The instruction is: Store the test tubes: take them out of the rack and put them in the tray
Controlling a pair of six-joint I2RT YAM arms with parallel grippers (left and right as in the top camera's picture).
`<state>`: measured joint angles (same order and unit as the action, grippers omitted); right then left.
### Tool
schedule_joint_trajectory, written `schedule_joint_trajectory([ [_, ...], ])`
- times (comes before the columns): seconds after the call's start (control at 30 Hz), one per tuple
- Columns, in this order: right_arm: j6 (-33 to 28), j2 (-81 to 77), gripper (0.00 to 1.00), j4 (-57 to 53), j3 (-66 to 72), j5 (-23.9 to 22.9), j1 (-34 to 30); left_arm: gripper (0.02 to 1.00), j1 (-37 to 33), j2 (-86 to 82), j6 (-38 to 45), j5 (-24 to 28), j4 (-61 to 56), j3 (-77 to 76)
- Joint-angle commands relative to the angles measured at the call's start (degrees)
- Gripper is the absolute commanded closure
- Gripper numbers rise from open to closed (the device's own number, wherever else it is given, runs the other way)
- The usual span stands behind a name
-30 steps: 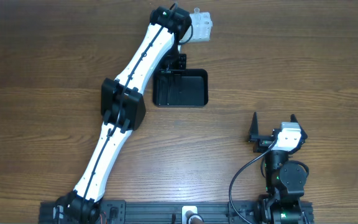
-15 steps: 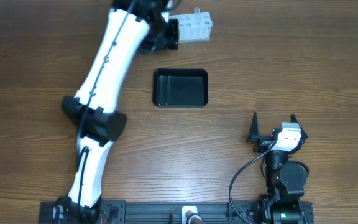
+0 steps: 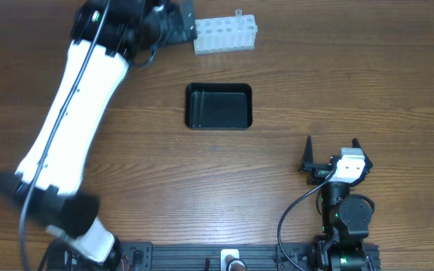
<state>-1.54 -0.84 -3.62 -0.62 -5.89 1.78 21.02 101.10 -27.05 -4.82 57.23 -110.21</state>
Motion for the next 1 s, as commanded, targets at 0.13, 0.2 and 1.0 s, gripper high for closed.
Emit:
schedule_joint_trajectory([
  [0.13, 0.2, 0.6, 0.009, -0.2, 0.3, 0.4, -0.3, 0.02, -0.3, -21.8, 0.0, -8.7, -18.3, 30.9],
  [0.2, 0.2, 0.6, 0.007, -0.2, 0.3, 0.4, -0.3, 0.02, -0.3, -27.3, 0.0, -9.2, -20.6, 38.0],
  [1.0, 0.2, 0.6, 0.009, -0.2, 0.3, 0.4, -0.3, 0.023, -17.6, -74.5, 0.0, 1.8, -82.0, 100.6],
])
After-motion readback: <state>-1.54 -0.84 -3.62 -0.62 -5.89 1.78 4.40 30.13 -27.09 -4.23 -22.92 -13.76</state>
